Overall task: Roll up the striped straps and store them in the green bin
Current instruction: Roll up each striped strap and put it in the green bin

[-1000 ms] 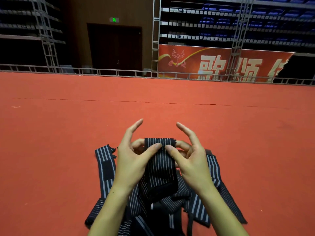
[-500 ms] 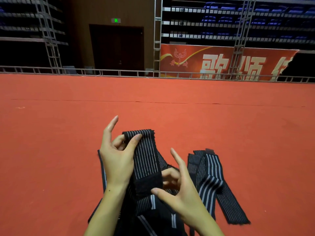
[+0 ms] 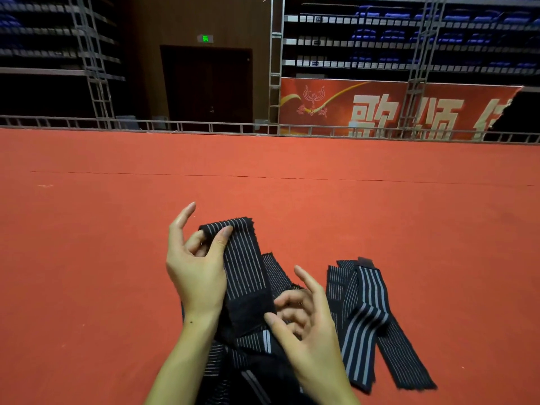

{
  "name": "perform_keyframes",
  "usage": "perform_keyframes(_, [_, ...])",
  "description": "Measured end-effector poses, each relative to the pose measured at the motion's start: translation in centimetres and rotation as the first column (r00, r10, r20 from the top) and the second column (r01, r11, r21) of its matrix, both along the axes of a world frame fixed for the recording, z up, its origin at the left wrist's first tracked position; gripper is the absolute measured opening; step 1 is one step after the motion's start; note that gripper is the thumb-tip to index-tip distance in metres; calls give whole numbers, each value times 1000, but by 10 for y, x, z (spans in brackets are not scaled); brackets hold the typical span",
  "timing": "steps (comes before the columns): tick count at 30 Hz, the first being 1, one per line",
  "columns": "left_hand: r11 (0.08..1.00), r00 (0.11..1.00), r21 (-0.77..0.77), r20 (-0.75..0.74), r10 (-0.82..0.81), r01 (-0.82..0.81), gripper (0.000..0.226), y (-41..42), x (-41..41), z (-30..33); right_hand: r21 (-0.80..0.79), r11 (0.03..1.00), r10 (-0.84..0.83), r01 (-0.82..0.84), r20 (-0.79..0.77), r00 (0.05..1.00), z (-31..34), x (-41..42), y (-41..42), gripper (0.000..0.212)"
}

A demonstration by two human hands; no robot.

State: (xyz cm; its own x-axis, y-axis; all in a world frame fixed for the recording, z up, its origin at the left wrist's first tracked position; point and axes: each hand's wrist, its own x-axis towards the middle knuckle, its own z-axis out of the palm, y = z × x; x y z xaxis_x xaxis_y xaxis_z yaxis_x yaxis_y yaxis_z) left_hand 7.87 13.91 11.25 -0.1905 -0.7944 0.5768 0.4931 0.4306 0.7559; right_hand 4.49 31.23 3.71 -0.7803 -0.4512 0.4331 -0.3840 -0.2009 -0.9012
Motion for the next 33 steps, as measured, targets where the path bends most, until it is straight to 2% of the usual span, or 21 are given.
perform_keyframes(7, [997, 999, -70, 34, 21, -19, 58, -7, -4, -8, 202, 964, 183, -173, -33, 983, 15, -18, 12, 91])
perform_keyframes(9, [997, 999, -68, 38, 37, -34, 56, -4, -7, -9, 198, 961, 207, -193, -49, 977, 21, -19, 13, 90])
perform_keyframes(13, [999, 999, -31, 37, 34, -33, 53, -5, -15, -6, 150, 976, 177, -156, -136, 975, 29, -12, 12, 107])
perform_keyframes(18, [999, 999, -41, 47, 17, -16, 53, -8, -14, -2, 29, 994, 104, -101, -118, 988, 30, -11, 14, 90])
perform_keyframes(24, [998, 998, -45, 45, 35, -33, 52, -12, -9, -2, 57, 987, 154, -149, -96, 983, 29, -7, 16, 84])
perform_keyframes(28, [996, 996, -29, 26, 86, -85, 52, -24, -6, 3, 45, 992, 120, -119, -27, 992, 16, -8, 20, 67])
perform_keyframes(33, [989, 997, -133, 31, 68, -63, 52, -17, -2, 13, 127, 988, 94, -88, -41, 995, 4, -11, 16, 64])
